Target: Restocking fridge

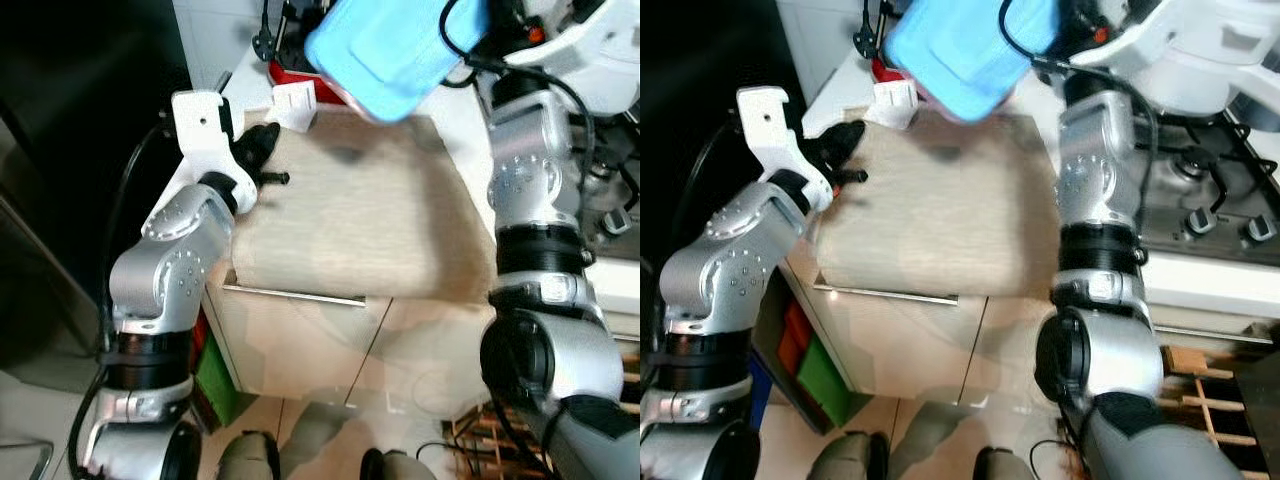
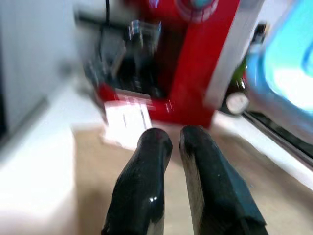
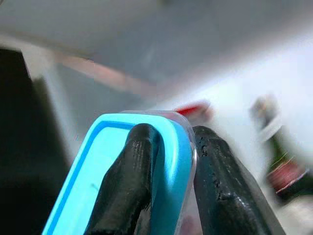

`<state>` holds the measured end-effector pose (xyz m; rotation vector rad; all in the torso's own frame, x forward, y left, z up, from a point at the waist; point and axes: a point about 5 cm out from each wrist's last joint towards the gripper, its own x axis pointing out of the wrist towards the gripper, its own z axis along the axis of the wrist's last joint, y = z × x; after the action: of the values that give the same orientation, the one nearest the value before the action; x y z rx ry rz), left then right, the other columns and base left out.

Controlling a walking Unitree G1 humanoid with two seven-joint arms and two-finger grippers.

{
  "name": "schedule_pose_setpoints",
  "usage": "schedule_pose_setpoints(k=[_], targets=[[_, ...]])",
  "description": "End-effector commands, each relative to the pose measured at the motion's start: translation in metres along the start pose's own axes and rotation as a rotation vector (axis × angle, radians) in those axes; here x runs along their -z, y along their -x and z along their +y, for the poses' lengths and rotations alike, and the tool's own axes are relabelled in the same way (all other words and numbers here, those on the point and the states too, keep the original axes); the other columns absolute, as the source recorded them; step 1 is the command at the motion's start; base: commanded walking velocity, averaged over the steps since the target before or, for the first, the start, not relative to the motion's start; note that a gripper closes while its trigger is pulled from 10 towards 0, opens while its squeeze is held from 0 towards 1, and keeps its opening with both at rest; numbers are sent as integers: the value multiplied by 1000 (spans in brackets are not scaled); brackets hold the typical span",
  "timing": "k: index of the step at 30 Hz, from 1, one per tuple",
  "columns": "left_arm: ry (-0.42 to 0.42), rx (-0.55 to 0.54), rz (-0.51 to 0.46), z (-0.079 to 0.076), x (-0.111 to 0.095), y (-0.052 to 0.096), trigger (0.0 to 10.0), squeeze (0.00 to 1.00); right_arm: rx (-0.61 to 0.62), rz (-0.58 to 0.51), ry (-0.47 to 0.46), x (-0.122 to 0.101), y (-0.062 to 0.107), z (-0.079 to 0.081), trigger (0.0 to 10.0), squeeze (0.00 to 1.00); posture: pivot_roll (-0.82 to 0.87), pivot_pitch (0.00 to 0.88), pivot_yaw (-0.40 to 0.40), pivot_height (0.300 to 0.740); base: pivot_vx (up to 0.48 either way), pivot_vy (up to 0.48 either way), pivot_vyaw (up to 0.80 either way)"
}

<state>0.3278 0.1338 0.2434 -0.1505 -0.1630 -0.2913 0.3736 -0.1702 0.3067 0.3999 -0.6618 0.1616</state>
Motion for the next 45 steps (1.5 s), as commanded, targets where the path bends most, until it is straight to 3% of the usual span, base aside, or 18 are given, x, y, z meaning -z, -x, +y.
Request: schedule_pose_setpoints(k=[1, 4, 10, 12, 13, 15, 18, 45], targets=[[-55, 26, -52, -7, -6, 2, 10000, 0, -44, -133, 117, -26, -4, 9, 0, 0, 8, 0, 1, 740, 0, 0, 0], [-122, 37, -94, -12, -10, 2, 10000, 0, -105, -223, 229, -40, 3, 21, 0, 0, -5, 0, 3, 740, 0, 0, 0], [-150, 60, -167, -22, -17, -1, 10000, 0, -116, -299, 327, -46, 13, 33, 0, 0, -18, 0, 6, 740, 0, 0, 0], [-169, 49, -197, -22, -20, -2, 10000, 0, -129, -321, 438, -43, 22, 37, 0, 0, -20, 0, 4, 740, 0, 0, 0], [-169, 49, -197, -22, -20, -2, 10000, 0, -129, -321, 438, -43, 22, 37, 0, 0, -20, 0, 4, 740, 0, 0, 0], [-202, 29, -218, -21, -20, -3, 10000, 0, -102, -300, 545, -32, 34, 31, 0, 0, -21, 0, -1, 740, 0, 0, 0], [-212, 24, -223, -20, -20, -4, 10000, 0, -106, -306, 610, -31, 40, 31, 0, 0, -25, 0, -1, 740, 0, 0, 0], [-223, 27, -263, -20, -23, -7, 10000, 0, -101, -293, 662, -17, 42, 34, 0, 0, -26, 0, 4, 740, -61, 0, 0]])
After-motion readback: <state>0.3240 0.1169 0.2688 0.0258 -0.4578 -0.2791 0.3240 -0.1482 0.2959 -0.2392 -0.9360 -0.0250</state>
